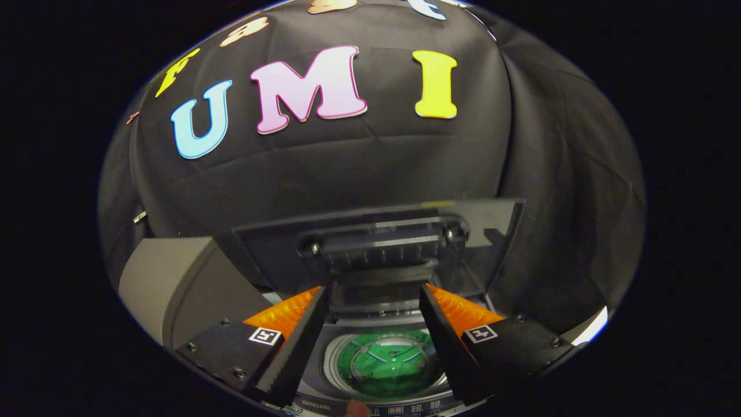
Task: Put the clothes into the washing machine and then close the washing machine lid.
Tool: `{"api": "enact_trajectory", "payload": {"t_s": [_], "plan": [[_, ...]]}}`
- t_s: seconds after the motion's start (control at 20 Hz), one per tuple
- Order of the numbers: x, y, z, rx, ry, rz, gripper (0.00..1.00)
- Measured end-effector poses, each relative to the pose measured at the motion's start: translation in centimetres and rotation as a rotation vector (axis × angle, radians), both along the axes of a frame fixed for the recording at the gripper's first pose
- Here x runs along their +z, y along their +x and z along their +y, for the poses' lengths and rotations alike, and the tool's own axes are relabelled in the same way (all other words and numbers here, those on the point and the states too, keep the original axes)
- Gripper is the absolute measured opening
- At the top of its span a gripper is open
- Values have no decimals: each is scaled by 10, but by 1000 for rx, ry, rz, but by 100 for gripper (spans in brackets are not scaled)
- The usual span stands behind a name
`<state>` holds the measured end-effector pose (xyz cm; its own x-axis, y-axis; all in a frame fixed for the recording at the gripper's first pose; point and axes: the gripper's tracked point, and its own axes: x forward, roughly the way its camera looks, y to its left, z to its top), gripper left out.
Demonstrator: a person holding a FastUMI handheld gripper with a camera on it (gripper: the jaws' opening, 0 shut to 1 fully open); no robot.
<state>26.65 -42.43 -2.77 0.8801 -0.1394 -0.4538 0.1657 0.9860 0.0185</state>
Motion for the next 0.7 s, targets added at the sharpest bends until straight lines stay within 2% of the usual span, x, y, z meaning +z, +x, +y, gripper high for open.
{"api": "enact_trajectory", "payload": {"t_s": [0.15, 0.35, 0.7], "plan": [[35, 19, 6, 5, -24, -56, 99], [49, 49, 4, 1, -19, -96, 98], [34, 93, -6, -16, -26, -56, 99]]}}
